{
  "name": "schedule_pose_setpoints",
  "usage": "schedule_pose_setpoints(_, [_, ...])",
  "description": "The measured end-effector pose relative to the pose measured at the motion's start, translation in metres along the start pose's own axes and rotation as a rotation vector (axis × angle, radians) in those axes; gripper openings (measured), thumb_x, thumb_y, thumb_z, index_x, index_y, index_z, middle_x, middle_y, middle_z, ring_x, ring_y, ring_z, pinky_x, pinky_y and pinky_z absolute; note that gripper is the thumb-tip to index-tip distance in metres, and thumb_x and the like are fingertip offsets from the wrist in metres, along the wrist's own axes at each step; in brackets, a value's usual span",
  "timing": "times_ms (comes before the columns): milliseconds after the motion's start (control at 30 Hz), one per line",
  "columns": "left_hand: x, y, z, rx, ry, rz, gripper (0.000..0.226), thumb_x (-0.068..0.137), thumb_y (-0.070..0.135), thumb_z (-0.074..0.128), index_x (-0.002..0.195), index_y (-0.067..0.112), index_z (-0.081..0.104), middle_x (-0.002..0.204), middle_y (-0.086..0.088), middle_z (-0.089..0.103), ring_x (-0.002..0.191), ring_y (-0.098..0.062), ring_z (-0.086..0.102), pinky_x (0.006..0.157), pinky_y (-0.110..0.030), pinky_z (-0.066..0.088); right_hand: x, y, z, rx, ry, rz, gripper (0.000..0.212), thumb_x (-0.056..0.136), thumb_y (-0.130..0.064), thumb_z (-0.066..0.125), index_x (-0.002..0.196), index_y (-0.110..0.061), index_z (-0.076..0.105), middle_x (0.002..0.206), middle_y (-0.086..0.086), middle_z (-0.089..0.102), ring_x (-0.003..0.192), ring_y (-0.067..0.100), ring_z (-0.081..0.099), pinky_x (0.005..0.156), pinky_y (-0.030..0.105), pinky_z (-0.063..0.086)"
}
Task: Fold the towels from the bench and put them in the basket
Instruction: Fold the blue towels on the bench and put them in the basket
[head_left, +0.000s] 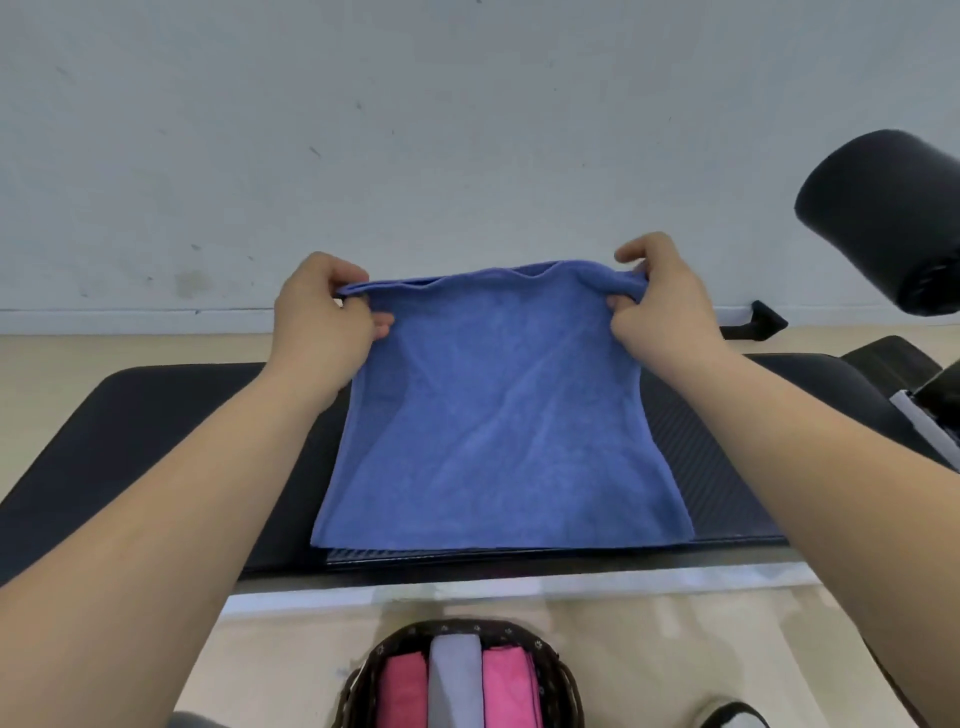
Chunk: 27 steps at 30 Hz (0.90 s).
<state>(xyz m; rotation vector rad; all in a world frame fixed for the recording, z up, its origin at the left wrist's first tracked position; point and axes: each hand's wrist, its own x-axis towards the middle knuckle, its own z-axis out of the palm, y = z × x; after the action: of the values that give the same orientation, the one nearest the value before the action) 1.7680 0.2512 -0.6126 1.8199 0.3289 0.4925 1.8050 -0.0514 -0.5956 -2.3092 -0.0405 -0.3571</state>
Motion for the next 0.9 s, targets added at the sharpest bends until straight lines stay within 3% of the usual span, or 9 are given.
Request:
schedule_pose_setpoints(67, [-0.012,0.003,-0.008,-0.031,-0.016,0.005,0.029,0.093,-0.008,0.047,0.100,0.017,0.060,0.108,-0.008,0.068,0.084,-0.017,0.078,0.083,-0.031,0.063,-0.010,-0.009,-0.008,-0.017,-0.001,-0.044,0.044,0.084,-0.005,0.054,0.123,-0.027,0.060,0.093,-0.014,0.058,0.092,0.021,0.062,0.080,0.040,0.054])
schedule_pose_setpoints(133, [-0.026,0.006,-0.020,-0.006,-0.039,-0.016,0.027,0.092,-0.007,0.048,0.097,0.015,0.062,0.107,-0.011,0.070,0.085,-0.017,0.078,0.086,-0.034,0.063,-0.025,-0.015,-0.016,-0.093,-0.009,-0.076,0.035,0.074,-0.003,0.053,0.095,-0.027,0.069,0.094,-0.010,0.062,0.090,0.021,0.063,0.077,0.040,0.056])
schedule_pose_setpoints(200, [-0.040,0.006,-0.035,0.047,-0.072,-0.038,0.023,0.091,-0.005,0.050,0.093,0.012,0.065,0.102,-0.012,0.072,0.088,-0.021,0.077,0.089,-0.040,0.063,-0.045,-0.018,-0.022,-0.175,-0.043,-0.080,0.027,0.068,0.000,0.054,0.076,-0.023,0.064,0.089,-0.008,0.061,0.081,0.022,0.061,0.066,0.035,0.052])
schedule_pose_setpoints(267, [-0.056,0.005,-0.049,0.091,-0.129,-0.060,0.022,0.091,-0.005,0.050,0.091,0.007,0.069,0.099,-0.012,0.074,0.091,-0.025,0.076,0.091,-0.045,0.062,-0.066,-0.017,-0.028,-0.252,-0.091,-0.064,0.025,0.067,0.002,0.056,0.071,-0.022,0.058,0.086,-0.005,0.058,0.073,0.020,0.057,0.060,0.031,0.044])
schedule_pose_setpoints(367, [-0.080,0.004,-0.068,0.173,-0.235,-0.075,0.028,0.091,-0.008,0.049,0.088,0.004,0.074,0.099,-0.008,0.077,0.092,-0.023,0.076,0.093,-0.044,0.061,-0.095,-0.013,-0.036,-0.402,-0.182,-0.037,0.026,0.070,0.001,0.059,0.070,-0.025,0.053,0.086,-0.003,0.054,0.076,0.023,0.055,0.059,0.031,0.041])
schedule_pose_setpoints(467, [-0.100,0.004,-0.081,0.295,-0.327,-0.043,0.031,0.087,-0.006,0.054,0.082,0.013,0.078,0.096,0.006,0.078,0.090,-0.015,0.076,0.092,-0.039,0.061,-0.121,-0.011,-0.041,-0.527,-0.269,-0.036,0.027,0.074,-0.002,0.060,0.073,-0.028,0.051,0.095,-0.002,0.051,0.090,0.023,0.051,0.064,0.032,0.040])
schedule_pose_setpoints(600, [-0.118,0.000,-0.089,0.534,-0.505,0.045,0.034,0.087,-0.001,0.056,0.078,0.022,0.079,0.102,0.015,0.074,0.102,-0.006,0.067,0.086,-0.022,0.051,-0.149,-0.004,-0.043,-0.596,-0.352,-0.003,0.028,0.081,-0.005,0.059,0.075,-0.032,0.051,0.103,-0.001,0.049,0.100,0.022,0.046,0.075,0.038,0.049])
schedule_pose_setpoints(733, [-0.127,-0.005,-0.088,0.724,-0.628,0.130,0.034,0.085,0.000,0.059,0.078,0.025,0.080,0.106,0.016,0.066,0.104,-0.005,0.063,0.096,-0.028,0.052,-0.163,0.006,-0.038,-0.623,-0.501,0.056,0.016,0.088,-0.015,0.063,0.091,-0.031,0.063,0.108,-0.002,0.047,0.102,0.021,0.047,0.086,0.044,0.057])
schedule_pose_setpoints(900, [-0.125,-0.002,-0.088,0.696,-0.516,0.114,0.029,0.086,0.003,0.057,0.075,0.018,0.078,0.104,0.013,0.067,0.094,-0.009,0.065,0.082,-0.029,0.055,-0.160,-0.006,-0.043,-0.546,-0.309,-0.032,0.013,0.083,-0.017,0.062,0.087,-0.028,0.067,0.102,-0.004,0.049,0.099,0.019,0.048,0.077,0.039,0.052])
